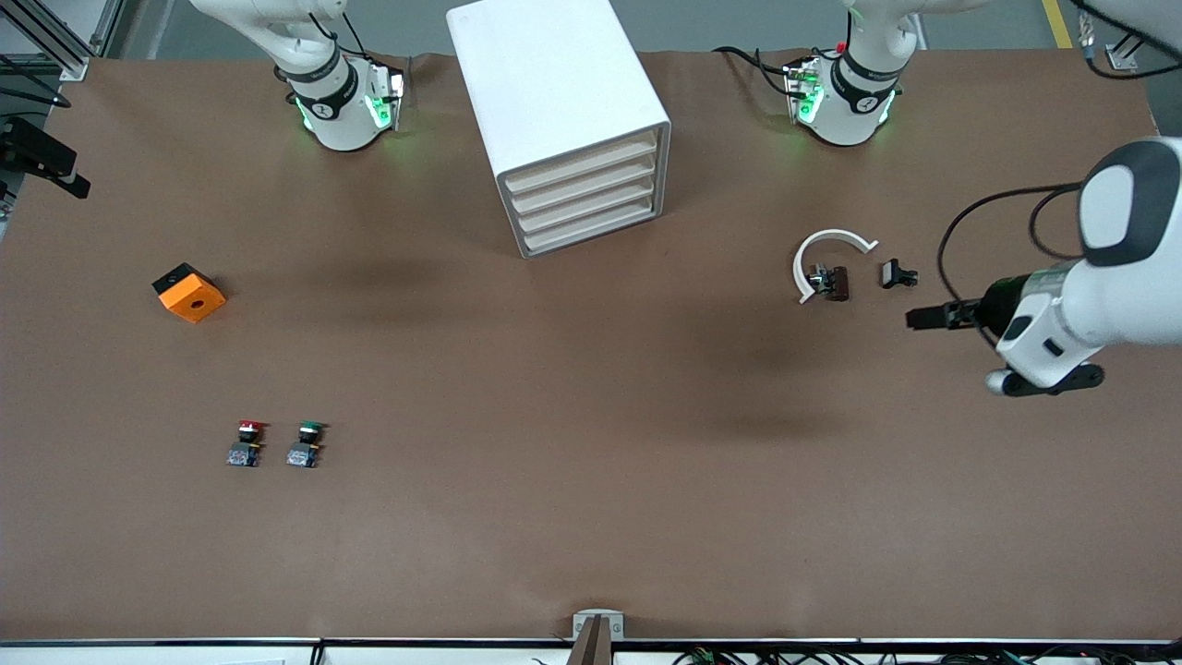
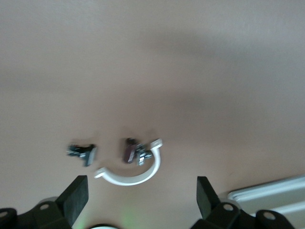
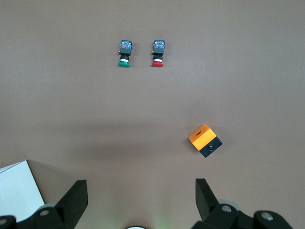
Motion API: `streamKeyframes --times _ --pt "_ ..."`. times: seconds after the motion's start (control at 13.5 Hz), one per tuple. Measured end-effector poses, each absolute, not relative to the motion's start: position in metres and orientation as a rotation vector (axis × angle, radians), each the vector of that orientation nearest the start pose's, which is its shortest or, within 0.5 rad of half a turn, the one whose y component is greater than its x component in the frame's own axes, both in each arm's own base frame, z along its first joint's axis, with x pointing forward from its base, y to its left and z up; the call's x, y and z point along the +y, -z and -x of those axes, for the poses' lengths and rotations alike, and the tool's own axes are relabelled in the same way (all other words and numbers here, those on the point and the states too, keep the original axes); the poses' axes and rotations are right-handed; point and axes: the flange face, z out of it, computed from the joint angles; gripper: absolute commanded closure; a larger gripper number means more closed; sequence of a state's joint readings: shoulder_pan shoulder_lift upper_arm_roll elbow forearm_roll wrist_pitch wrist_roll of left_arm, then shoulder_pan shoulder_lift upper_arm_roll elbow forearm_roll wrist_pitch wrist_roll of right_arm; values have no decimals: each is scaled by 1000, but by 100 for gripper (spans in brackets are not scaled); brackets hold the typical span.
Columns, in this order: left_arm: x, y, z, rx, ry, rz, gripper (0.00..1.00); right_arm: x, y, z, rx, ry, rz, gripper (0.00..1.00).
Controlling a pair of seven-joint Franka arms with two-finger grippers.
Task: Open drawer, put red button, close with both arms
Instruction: 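Move the left gripper toward the white drawer cabinet's top drawer, then grasp the top drawer front with the left gripper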
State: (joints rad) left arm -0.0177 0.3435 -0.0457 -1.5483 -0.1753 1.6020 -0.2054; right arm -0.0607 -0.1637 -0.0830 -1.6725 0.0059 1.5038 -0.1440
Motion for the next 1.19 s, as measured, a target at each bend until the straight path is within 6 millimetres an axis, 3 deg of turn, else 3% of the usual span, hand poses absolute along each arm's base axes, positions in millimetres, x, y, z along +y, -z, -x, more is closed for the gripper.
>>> streamKeyframes --times 0.3,0.67,0.96,1.19 --pt "-131 -381 -636 -581 -538 3149 0 -74 -657 -490 -4 -5 3121 0" --pt "-237 -352 -628 -1102 -664 2945 0 -73 -657 -490 -5 -6 3121 0" --pt "-309 -326 -603 -1407 -918 2750 0 -73 -657 -489 -5 -7 3121 0" --pt "-352 -296 -581 -1620 -1040 2481 0 -73 -657 -489 -6 -7 3121 0"
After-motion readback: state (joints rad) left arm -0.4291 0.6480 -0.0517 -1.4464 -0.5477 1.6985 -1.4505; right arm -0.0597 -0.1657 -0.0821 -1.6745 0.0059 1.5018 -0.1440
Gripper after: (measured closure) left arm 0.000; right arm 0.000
